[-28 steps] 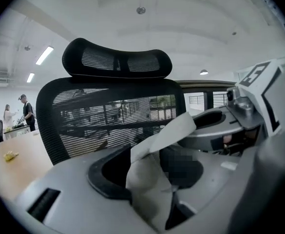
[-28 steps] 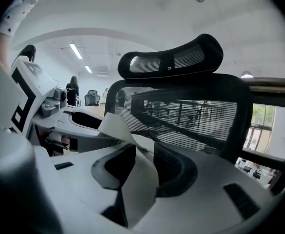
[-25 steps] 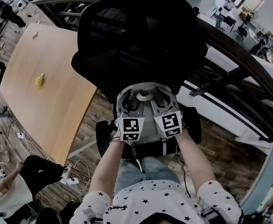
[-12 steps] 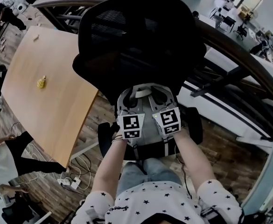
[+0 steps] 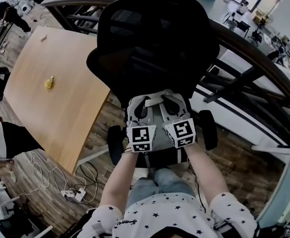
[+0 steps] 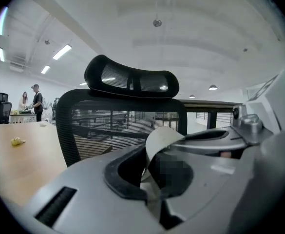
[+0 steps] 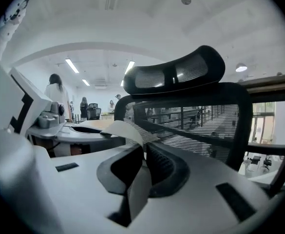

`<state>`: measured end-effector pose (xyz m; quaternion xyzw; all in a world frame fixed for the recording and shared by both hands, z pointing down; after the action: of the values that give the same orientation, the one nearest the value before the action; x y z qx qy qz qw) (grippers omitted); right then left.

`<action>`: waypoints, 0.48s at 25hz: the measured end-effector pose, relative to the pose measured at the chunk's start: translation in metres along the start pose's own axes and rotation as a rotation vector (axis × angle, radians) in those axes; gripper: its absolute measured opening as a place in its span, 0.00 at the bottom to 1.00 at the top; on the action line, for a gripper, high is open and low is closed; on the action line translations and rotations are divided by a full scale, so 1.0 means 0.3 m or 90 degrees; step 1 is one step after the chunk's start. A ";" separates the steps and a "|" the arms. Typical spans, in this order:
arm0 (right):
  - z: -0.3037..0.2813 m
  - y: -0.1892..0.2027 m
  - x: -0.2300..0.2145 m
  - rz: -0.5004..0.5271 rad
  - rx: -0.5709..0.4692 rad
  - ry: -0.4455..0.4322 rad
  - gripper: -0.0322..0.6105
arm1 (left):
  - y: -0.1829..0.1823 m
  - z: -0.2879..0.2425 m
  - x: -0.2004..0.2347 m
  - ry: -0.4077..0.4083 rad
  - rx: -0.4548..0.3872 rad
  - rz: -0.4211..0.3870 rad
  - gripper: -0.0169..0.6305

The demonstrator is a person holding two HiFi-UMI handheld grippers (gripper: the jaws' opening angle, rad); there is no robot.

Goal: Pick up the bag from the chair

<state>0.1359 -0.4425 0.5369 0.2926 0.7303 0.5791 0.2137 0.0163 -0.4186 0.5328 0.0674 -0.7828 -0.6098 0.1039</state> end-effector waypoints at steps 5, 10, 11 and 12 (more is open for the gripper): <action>0.115 -0.025 0.117 0.011 -0.026 0.012 0.08 | -0.002 0.170 -0.029 0.020 -0.014 -0.002 0.05; 0.225 -0.065 0.277 0.030 -0.047 0.018 0.10 | -0.009 0.370 -0.034 0.023 -0.029 0.000 0.05; 0.248 -0.079 0.314 0.035 -0.053 0.018 0.10 | -0.016 0.415 -0.030 0.023 -0.032 0.002 0.05; 0.270 -0.093 0.348 0.038 -0.059 0.018 0.10 | -0.023 0.457 -0.025 0.023 -0.036 0.007 0.05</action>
<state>0.1065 -0.3182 0.4932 0.2958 0.6967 0.6223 0.1996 -0.0102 -0.2896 0.4934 0.0714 -0.7636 -0.6298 0.1232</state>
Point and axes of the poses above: the fingertips, and each gripper's own axes: z backward along the fingers, x to its left, y out of its underside, the point moved 8 cm from there along z, backward along the fingers, and after that the axes turned 3 degrees about z, right-handed, at the moved point
